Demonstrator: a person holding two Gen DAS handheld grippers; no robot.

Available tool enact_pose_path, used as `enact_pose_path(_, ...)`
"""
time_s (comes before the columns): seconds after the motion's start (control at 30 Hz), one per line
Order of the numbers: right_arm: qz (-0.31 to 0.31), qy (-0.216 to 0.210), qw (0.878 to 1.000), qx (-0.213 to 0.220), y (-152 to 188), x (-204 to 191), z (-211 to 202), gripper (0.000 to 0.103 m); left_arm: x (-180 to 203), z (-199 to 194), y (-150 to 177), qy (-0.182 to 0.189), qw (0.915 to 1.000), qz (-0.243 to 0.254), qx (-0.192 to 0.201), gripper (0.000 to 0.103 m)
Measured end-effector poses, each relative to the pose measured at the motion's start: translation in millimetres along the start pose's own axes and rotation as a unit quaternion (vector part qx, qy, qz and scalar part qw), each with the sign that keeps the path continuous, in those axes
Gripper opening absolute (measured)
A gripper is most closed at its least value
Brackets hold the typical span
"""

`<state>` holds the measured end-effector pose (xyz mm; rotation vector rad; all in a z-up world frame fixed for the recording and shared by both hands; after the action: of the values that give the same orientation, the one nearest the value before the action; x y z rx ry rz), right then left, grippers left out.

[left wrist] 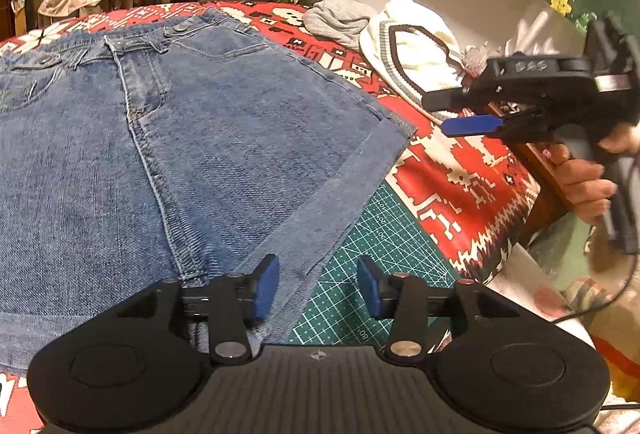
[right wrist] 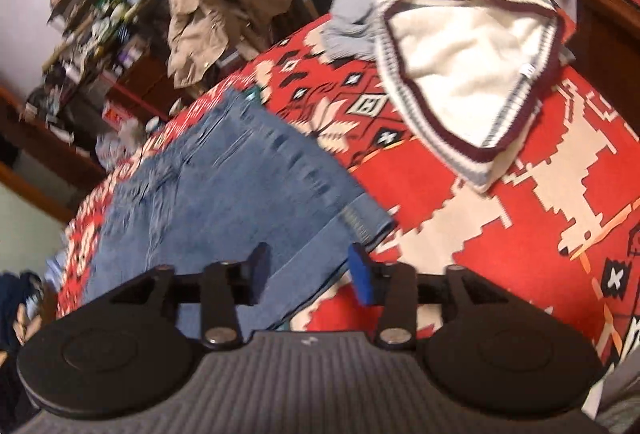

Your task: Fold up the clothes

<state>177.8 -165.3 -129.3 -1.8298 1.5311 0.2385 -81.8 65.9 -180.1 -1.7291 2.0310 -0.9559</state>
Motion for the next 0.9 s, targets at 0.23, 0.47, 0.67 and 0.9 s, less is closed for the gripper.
enact_pose_path(0.23,-0.074,0.018,0.997,-0.005,23.6,-41.5,-22.9,0.083,6.7,-17.9,-7.6,-0.004,0.9996,0.007,0.027,0.069)
enact_pose_path(0.47,-0.122,0.004,0.993,0.005,36.1,-76.8,-42.4,0.102,-1.0,-43.0,-12.0,-0.081,0.9958,-0.009,0.042,0.074)
enact_pose_path(0.67,-0.184,0.01,0.983,0.007,55.2,-107.8,-55.1,0.102,-7.5,-68.7,-11.0,-0.181,0.9826,-0.01,0.041,0.08)
enact_pose_path(0.9,-0.21,0.045,0.976,0.023,80.3,-131.4,-60.0,0.102,-18.7,-94.1,1.4,-0.272,0.9618,-0.013,0.028,0.085)
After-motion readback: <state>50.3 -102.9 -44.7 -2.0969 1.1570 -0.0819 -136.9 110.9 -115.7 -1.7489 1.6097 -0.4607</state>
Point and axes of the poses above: each gripper's, at about its wrist camera, not at the fingertips, and z roughly the way its jaws point, x to its right, y to its underside, the point moved 1 cm from there along z, roughly the way its jaws point, and after that the axes turned 11 degrees about z, right-handed, at the moved point
